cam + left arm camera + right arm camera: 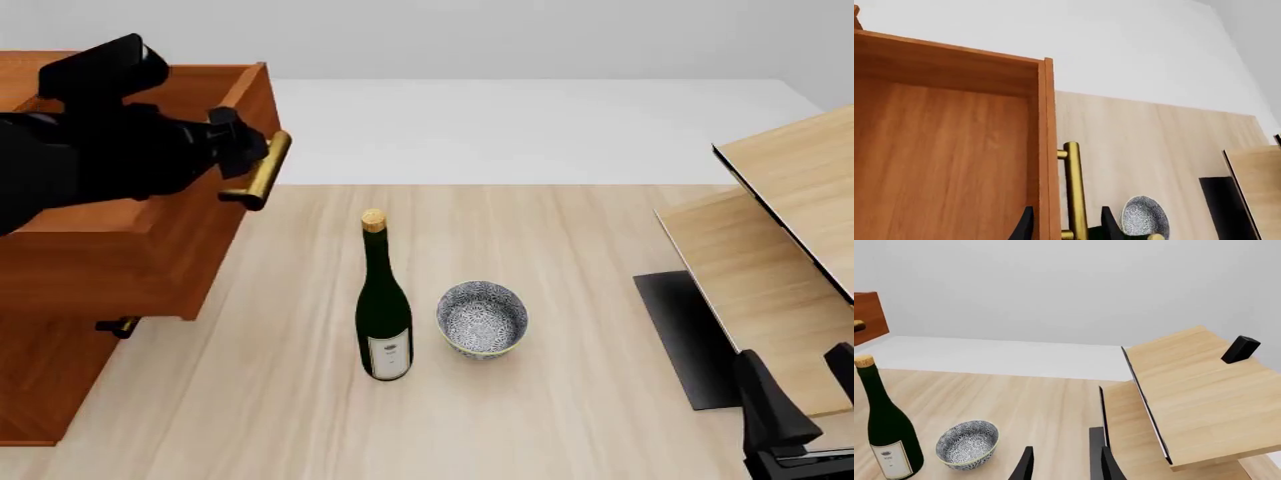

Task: Close the bottom drawer of the cabinet and open the top drawer.

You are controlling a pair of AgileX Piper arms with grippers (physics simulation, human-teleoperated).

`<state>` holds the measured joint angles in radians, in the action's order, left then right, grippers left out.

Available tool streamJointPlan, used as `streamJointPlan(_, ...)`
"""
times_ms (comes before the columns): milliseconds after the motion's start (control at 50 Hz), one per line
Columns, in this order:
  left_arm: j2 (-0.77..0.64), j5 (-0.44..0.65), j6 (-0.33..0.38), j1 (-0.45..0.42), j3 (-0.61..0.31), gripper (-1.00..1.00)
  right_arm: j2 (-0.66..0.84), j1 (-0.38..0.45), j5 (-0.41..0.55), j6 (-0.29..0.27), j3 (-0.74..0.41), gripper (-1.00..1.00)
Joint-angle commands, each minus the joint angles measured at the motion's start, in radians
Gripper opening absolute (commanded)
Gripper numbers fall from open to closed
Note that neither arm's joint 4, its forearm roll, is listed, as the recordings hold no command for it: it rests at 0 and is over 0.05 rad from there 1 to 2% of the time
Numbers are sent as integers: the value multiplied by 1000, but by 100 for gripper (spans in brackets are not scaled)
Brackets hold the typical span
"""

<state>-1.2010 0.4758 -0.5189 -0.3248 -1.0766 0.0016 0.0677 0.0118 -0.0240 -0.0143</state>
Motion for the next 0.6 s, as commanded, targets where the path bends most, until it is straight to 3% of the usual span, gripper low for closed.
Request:
streamJointPlan(20, -34, -32, 64, -88, 93, 100, 4, -1, -1, 0, -3, 100)
streamJointPlan(600, -1, -22, 5, -193, 57, 100, 0, 0, 2, 4, -3, 100)
